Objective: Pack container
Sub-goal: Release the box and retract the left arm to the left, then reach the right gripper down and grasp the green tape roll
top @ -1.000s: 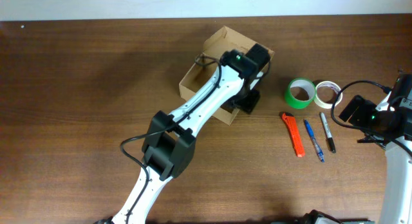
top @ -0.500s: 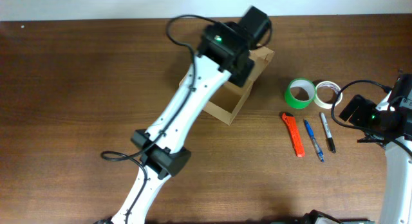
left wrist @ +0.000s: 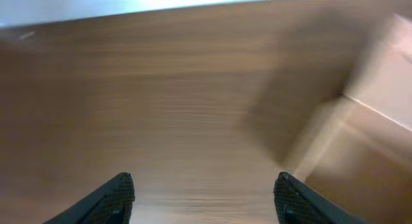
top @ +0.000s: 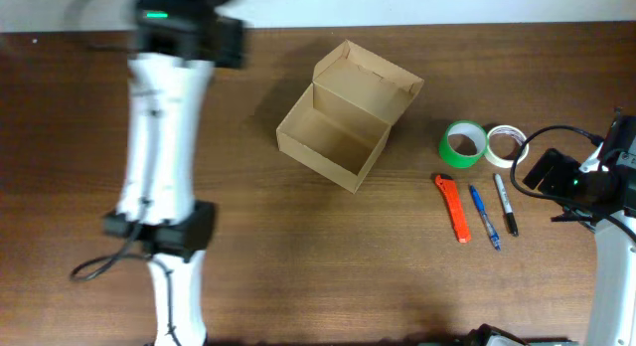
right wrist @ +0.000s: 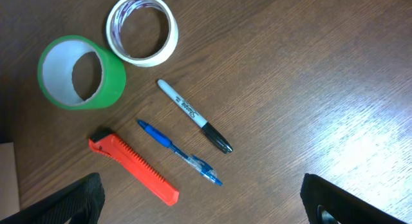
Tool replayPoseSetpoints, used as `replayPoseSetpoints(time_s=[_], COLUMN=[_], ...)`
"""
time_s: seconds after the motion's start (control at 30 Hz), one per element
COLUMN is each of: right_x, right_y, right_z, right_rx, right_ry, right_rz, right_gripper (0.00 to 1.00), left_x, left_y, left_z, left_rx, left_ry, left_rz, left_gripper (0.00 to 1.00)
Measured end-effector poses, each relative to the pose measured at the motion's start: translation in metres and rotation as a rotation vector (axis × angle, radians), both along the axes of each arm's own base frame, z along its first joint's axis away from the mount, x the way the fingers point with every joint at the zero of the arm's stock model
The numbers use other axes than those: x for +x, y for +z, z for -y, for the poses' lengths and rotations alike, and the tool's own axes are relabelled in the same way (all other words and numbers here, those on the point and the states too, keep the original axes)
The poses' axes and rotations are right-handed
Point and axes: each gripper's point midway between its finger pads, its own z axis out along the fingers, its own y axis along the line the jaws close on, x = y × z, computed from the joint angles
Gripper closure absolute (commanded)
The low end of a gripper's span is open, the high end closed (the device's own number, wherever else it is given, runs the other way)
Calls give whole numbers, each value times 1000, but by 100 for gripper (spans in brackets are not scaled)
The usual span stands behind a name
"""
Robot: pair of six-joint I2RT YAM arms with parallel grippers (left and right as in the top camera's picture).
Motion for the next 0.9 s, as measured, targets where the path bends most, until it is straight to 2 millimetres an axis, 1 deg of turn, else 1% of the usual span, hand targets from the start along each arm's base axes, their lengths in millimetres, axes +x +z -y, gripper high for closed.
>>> replayPoseSetpoints(time_s=[0.03, 0.07, 0.17, 0.23, 0.3, 0.33, 0.37, 0.4, 0.5, 0.53, 0.67, 0.77, 0.83, 0.9], right_x=[0, 0, -1, -1, -1, -1, -2, -4, -8, -9, -7, 6, 23, 48], right_y=[0, 0, 0, 0, 0, 0, 0, -1, -3, -4, -8, -11, -8, 0], right_z=[0, 1, 2, 2, 3, 2, 2, 1, -1, -1, -9, -21, -27, -32], right_rx=[-2, -5, -10, -12, -13, -13, -12, -9, -2, -1, 8, 12, 11, 8], right_ry=[-1, -3, -6, -6, -7, -7, -7, -7, 0, 3, 30, 86, 127, 164], right_rz=[-1, -2, -5, -6, -6, -7, -10, -17, -39, -44, -65, -86, -87, -86], right_gripper=[1, 1, 1, 1, 1, 1, 0, 2, 15, 17, 17, 17, 17, 17], left_x=[-5, -10, -34, -48, -55, -58, -61, -64, -72, -74, -78, -83, -85, -86], left_y=[8, 13, 18, 12, 0, -9, -19, -29, -53, -60, -82, -96, -101, -105], left_z=[-27, -47, -113, -147, -165, -171, -175, -178, -183, -183, -179, -176, -175, -175], left_rx=[-8, -11, -17, -25, -52, -70, -88, -105, -140, -147, -168, -178, -181, -184], left_ry=[55, 96, 243, 323, 362, 373, 382, 393, 412, 414, 412, 410, 411, 411], left_rz=[10, 13, -8, -40, -84, -113, -146, -178, -261, -283, -352, -403, -424, -437], left_gripper=[30, 30, 26, 23, 13, 4, 0, 0, 0, 0, 0, 0, 0, 0])
